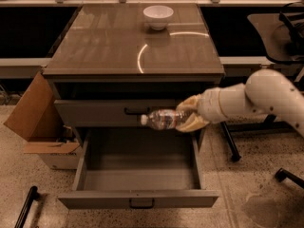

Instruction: Pick water bottle from middle drawer and place on counter

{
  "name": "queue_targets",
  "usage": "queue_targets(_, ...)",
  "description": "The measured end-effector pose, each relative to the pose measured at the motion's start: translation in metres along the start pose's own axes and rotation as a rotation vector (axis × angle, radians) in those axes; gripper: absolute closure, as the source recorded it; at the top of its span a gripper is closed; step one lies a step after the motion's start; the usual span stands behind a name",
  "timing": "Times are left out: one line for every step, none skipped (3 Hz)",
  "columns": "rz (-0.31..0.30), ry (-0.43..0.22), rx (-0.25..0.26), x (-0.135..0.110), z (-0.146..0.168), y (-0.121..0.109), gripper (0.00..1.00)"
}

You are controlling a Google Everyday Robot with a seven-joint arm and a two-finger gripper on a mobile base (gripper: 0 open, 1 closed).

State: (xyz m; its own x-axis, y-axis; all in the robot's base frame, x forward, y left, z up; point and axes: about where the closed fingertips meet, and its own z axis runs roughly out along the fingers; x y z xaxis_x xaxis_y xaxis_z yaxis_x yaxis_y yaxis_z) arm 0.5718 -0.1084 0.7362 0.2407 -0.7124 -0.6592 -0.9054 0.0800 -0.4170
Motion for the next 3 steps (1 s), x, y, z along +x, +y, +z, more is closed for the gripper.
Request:
queue_targets(-0.103, 0.079, 0.064, -0.040, -0.050, -0.032, 1.00)
queue_targets(-0.106, 0.098, 0.056, -0.042, -0.046, -0.039, 1.00)
queue_targets(-0.164, 0.169, 0.076, -0.066, -0.053, -0.082, 1.00)
